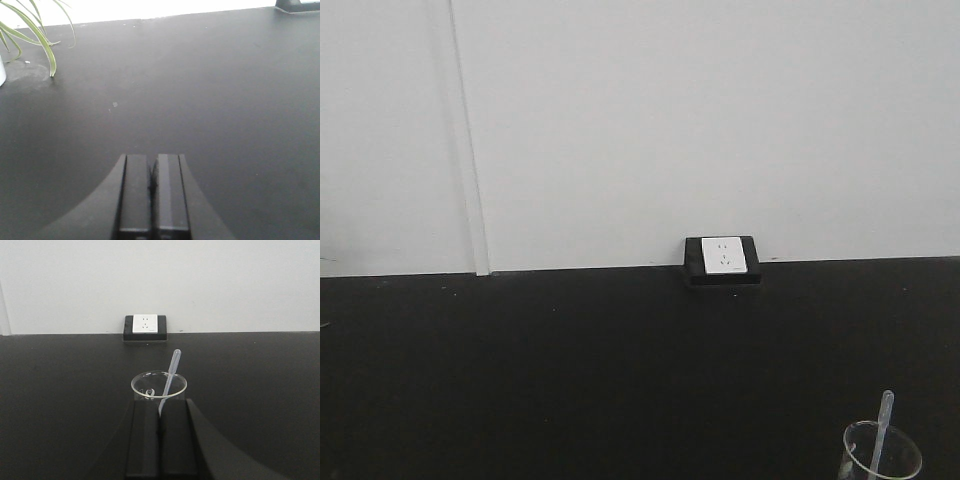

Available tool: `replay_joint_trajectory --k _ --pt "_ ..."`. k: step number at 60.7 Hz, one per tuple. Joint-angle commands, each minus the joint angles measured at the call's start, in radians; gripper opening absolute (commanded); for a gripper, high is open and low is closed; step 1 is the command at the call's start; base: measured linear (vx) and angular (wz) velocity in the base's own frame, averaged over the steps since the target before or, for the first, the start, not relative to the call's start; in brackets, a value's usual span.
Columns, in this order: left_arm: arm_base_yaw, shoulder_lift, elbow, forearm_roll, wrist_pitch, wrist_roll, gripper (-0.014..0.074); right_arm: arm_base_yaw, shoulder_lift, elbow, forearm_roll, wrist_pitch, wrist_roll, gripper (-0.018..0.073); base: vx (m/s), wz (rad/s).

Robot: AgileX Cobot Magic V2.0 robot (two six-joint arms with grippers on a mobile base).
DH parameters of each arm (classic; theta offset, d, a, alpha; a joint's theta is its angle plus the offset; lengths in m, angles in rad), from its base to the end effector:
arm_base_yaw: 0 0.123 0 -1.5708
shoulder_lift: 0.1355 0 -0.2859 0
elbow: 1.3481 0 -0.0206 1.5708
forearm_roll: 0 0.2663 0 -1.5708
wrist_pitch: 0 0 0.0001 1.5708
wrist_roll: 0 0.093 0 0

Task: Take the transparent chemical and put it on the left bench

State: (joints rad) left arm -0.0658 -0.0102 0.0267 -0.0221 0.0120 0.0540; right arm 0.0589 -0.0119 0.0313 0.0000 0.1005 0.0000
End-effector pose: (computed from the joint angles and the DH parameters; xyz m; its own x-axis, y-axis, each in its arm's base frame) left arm 0.0732 -0.0049 0.2034 0.0606 0.0280 -0.9978 0.0641 0.9974 0.0319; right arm 0.0734 0.0043 0.1937 -0.0326 -0.0019 -0.9995 -0.0589 0.9983 0.0000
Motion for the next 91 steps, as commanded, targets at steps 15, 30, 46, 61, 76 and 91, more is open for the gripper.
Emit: replay_joint_trajectory --k 15,30,46,61,76,91 --pt "-0.002 -0.019 0.016 -0.001 -0.078 -0.008 -0.0003 -0.006 -0.009 0.007 -0.006 -0.086 -0.014 -0.0003 0.00 0.00" --pt "-0.002 -0.019 0.016 -0.001 -0.078 -0.008 -0.0003 -0.006 -0.009 0.007 -0.006 -0.086 -0.014 -0.0003 0.00 0.00" --pt "-0.002 -0.019 0.016 -0.001 -0.078 -0.008 -0.0003 -0.006 -0.009 0.007 -0.006 -0.087 -0.015 -0.0003 0.00 0.00" --pt "-0.002 -0.019 0.016 -0.001 -0.078 -0.008 -0.0003 -0.006 -0.009 0.006 0.000 -0.224 -0.021 -0.0003 0.00 0.00" --pt "-0.002 -0.019 0.016 -0.001 -0.078 -0.008 -0.0003 -0.006 0.052 -0.137 0.057 -0.274 -0.023 -0.0001 0.00 0.00" --pt "-0.002 -0.019 0.016 -0.001 -0.078 -0.008 -0.0003 -0.006 0.400 -0.358 0.051 -0.185 -0.125 -0.0001 0.00 0.00"
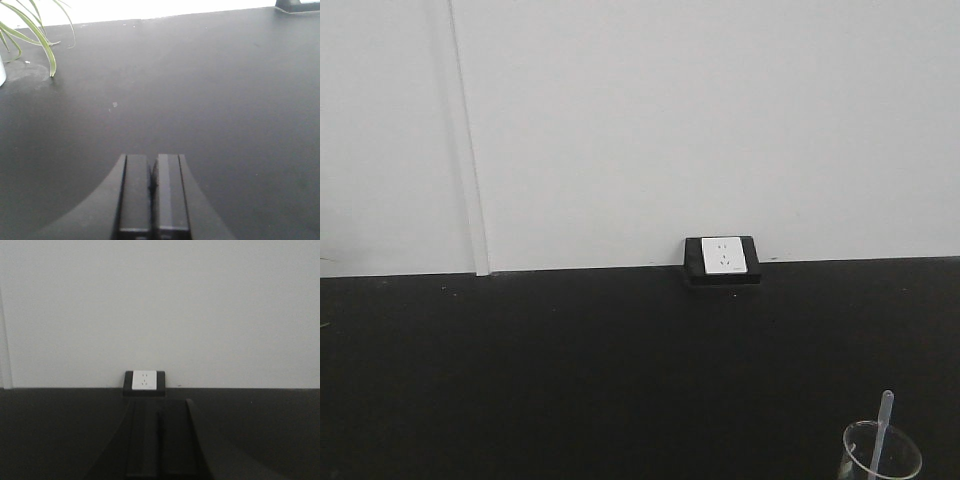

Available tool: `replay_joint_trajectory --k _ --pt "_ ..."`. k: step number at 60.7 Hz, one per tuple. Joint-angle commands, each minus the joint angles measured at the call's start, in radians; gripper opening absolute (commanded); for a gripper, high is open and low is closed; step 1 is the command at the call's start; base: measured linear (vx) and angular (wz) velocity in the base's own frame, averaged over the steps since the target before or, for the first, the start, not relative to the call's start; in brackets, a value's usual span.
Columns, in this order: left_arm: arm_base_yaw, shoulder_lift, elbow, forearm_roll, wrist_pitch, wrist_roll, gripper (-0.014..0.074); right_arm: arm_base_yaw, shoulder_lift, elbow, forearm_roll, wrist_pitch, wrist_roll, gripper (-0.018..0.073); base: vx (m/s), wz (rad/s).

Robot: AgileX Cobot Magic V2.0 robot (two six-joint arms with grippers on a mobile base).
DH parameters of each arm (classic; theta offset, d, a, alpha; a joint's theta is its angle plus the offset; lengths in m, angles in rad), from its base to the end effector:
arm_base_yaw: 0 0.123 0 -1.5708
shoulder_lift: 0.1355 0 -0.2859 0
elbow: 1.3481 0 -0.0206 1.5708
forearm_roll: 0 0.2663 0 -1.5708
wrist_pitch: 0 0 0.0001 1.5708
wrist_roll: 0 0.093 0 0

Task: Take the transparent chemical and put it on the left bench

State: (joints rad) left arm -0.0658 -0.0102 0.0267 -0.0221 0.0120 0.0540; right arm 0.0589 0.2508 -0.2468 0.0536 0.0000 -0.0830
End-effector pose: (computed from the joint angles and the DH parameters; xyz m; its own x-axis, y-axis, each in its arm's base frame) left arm 0.0732 -0.0049 0.2034 0.0606 0.0280 -0.9978 0.0641 0.9974 0.0319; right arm 0.0914 0.0054 0.2810 0.0847 -0.0245 -0.9961 -0.0564 0.9980 -0.0293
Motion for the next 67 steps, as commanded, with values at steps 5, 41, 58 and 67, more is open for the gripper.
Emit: replay_joint_trajectory --k 5,41,58,67 --pt "-0.002 -0.019 0.016 -0.001 -0.078 -0.008 -0.0003 -0.006 0.274 -0.127 -0.003 -0.152 -0.050 0.0000 0.00 0.00" --pt "-0.002 -0.019 0.016 -0.001 -0.078 -0.008 -0.0003 -0.028 1.005 -0.386 0.186 -0.430 -0.051 0.0340 0.00 0.00" --pt "-0.002 -0.019 0.016 -0.001 -0.078 -0.008 -0.0003 -0.032 1.176 -0.467 0.188 -0.371 0.007 0.0517 0.00 0.00" --pt "-0.002 -0.019 0.016 -0.001 -0.078 -0.008 -0.0003 -0.032 1.264 -0.523 0.188 -0.305 0.045 0.0515 0.00 0.00"
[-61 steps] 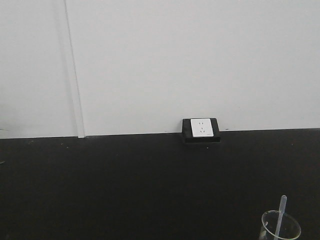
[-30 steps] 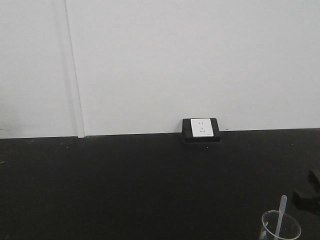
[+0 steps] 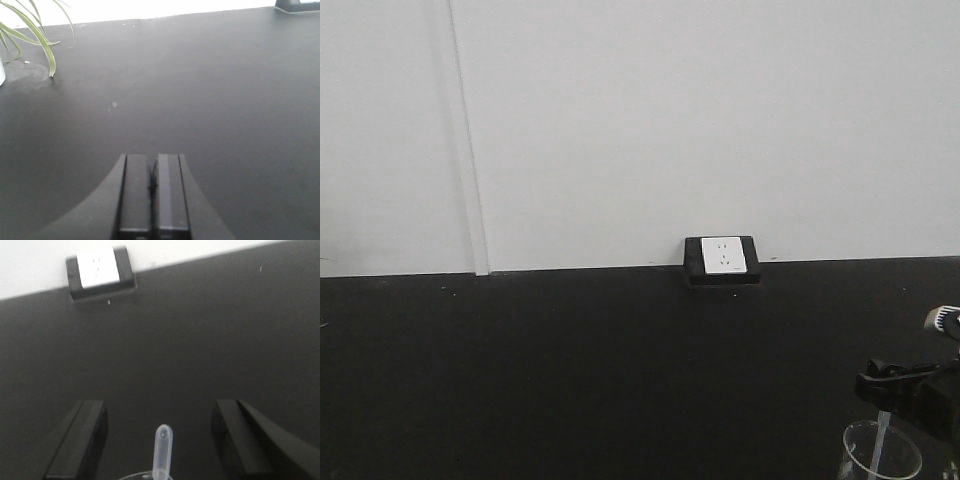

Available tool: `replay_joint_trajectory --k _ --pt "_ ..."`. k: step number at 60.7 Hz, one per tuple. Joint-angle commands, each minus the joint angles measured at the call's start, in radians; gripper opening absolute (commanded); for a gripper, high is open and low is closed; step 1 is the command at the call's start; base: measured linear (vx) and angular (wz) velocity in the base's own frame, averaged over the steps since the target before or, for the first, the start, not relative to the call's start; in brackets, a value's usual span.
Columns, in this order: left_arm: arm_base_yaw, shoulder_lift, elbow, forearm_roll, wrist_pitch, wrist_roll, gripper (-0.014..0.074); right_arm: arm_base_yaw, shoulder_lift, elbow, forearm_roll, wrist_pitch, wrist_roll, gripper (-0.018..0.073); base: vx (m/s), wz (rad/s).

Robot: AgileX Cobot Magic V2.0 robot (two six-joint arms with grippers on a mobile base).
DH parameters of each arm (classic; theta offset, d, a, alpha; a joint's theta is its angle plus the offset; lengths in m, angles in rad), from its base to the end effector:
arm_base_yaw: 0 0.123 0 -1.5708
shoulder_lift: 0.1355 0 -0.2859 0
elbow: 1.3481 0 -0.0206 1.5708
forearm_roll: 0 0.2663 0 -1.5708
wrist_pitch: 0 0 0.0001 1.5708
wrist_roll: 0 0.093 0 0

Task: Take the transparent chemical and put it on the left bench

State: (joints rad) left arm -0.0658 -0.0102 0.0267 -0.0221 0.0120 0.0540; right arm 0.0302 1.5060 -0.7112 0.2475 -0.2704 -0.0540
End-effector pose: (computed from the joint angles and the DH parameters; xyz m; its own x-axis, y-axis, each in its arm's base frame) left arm 0.0732 -0.0049 0.2034 0.0606 0.0280 -0.9978 0.0641 0.9974 0.0319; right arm 0.3197 0.0036 0.2107 -0.4177 0.1709 -0.8924 0.1075 0.9846 0.1382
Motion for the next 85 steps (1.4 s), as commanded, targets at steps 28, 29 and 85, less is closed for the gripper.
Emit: replay_joint_trajectory --k 28,29,85 --pt "-0.002 -0.019 0.016 -0.001 -0.078 -0.008 -0.0003 -0.003 0.102 -0.117 -0.006 0.058 0.024 0.0327 0.00 0.00" --pt "-0.002 -0.019 0.016 -0.001 -0.078 -0.008 -0.0003 -0.003 0.102 -0.117 -0.006 0.067 0.024 0.0300 0.00 0.00" --pt "-0.002 -0.019 0.016 -0.001 -0.078 -0.008 -0.0003 -0.001 -0.859 0.202 -0.043 0.285 -0.267 -0.0004 0.00 0.00"
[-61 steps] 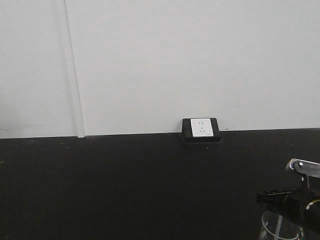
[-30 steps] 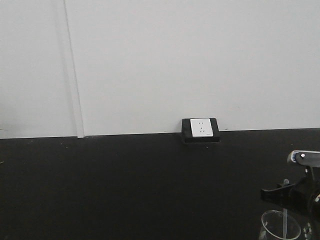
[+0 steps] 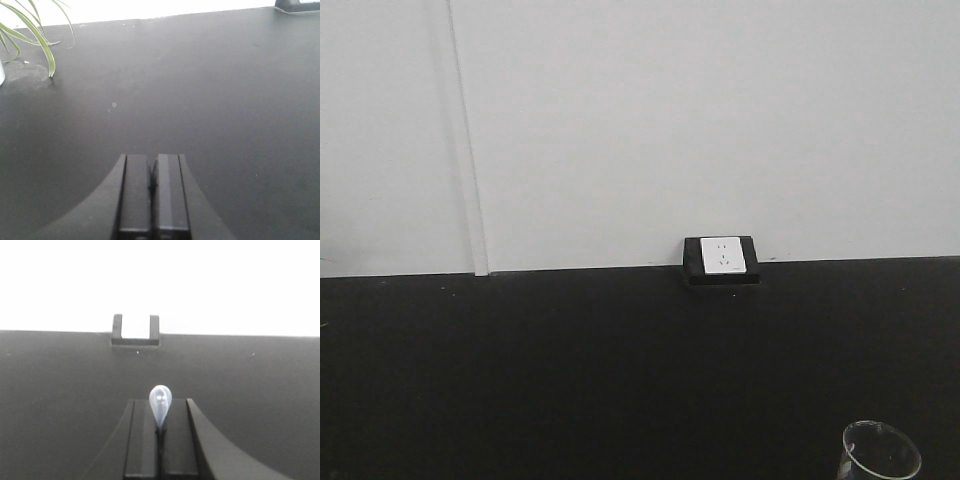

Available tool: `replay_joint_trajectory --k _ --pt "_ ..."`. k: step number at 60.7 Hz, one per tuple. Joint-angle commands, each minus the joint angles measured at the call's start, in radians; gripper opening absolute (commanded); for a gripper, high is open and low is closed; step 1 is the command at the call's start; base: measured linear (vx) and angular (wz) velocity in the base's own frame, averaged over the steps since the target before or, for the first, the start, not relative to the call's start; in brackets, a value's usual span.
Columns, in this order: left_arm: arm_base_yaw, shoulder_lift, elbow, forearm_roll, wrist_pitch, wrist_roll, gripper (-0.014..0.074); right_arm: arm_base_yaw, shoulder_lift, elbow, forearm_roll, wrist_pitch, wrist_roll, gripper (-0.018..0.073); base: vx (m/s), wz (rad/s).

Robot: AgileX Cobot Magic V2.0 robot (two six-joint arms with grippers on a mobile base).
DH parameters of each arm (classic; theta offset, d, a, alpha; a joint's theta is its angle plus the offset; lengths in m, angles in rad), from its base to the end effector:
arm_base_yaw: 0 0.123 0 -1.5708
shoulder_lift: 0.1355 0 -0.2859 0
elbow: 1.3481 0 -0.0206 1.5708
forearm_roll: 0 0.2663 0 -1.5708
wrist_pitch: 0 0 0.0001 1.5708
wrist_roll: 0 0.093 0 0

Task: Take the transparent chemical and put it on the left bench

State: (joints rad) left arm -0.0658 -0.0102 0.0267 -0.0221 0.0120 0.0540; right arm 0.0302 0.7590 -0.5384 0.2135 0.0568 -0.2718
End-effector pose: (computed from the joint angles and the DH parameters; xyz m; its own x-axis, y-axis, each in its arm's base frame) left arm 0.0732 -0.0049 0.2034 0.0606 0.0280 -0.9978 0.0641 0.9974 0.0319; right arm 0.1789 0.0065 0.3134 -0.1849 -0.0642 -0.9807 -0.0529 0.9971 -0.0553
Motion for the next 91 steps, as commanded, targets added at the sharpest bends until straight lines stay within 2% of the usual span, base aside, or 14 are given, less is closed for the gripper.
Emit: replay_joint_trajectory --k 1,6,23,91 --pt "-0.002 -0.019 0.016 -0.001 -0.078 -0.008 -0.0003 -0.001 -0.131 0.039 -0.009 -0.026 -0.059 -0.0004 0.00 0.00" --pt "-0.002 -0.019 0.016 -0.001 -0.078 -0.008 -0.0003 -0.001 -0.229 0.092 -0.009 0.021 -0.101 -0.0004 0.00 0.00" --pt "-0.002 -0.019 0.016 -0.001 -0.078 -0.008 -0.0003 -0.001 -0.374 0.131 -0.008 0.058 -0.099 -0.0003 0.00 0.00" --pt "-0.002 -0.019 0.016 -0.001 -0.078 -0.008 -0.0003 -0.001 -0.378 0.131 -0.008 0.059 -0.099 -0.0003 -0.03 0.01"
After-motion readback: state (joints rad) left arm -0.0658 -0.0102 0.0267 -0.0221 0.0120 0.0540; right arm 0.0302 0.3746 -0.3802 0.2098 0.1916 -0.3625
